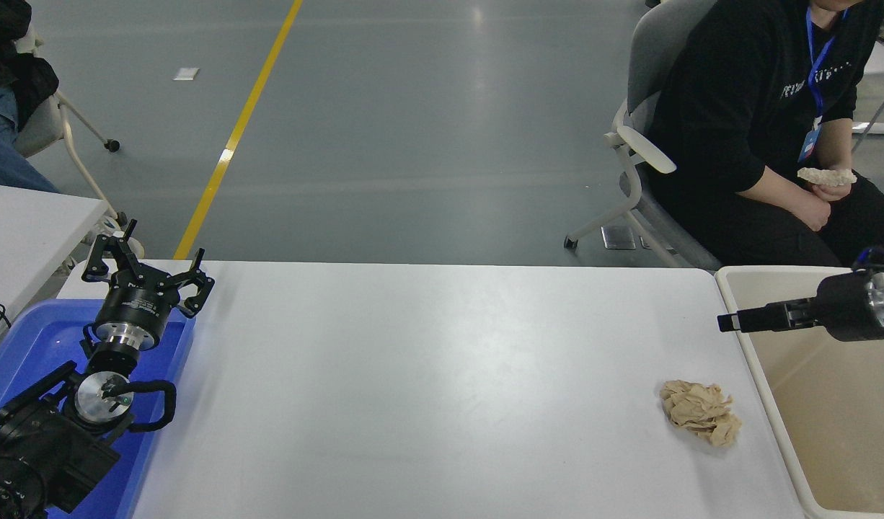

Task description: Clean the table surface

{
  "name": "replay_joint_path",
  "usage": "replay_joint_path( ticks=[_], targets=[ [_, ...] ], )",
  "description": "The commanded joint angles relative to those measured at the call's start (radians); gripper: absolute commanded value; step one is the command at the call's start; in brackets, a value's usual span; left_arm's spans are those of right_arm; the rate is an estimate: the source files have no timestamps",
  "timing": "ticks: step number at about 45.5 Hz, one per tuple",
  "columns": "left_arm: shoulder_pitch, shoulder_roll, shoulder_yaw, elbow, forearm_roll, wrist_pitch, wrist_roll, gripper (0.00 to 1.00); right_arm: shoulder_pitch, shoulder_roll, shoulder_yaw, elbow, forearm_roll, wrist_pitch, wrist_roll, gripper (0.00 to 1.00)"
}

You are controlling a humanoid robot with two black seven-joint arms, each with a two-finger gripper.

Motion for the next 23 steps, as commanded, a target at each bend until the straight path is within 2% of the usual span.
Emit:
replay_joint_path(
  ticks=[1, 16, 23],
  targets=[
    [0.000, 0.000, 0.000, 0.000, 0.000, 0.000, 0.000, 1.00, -0.062, 0.054, -0.014, 0.007, -0.047, -0.007, 0.007, 0.98],
    [0.000, 0.000, 0.000, -0.001, 0.000, 0.000, 0.000, 1.00, -0.180, 0.128, 0.000, -0.189, -0.030, -0.112, -0.016, 0.98],
    [0.000, 0.000, 0.000, 0.000, 0.000, -0.002, 0.000, 1.00, -0.218, 0.158, 0.002, -0.200, -0.028, -0.161, -0.014, 0.98]
  ],
)
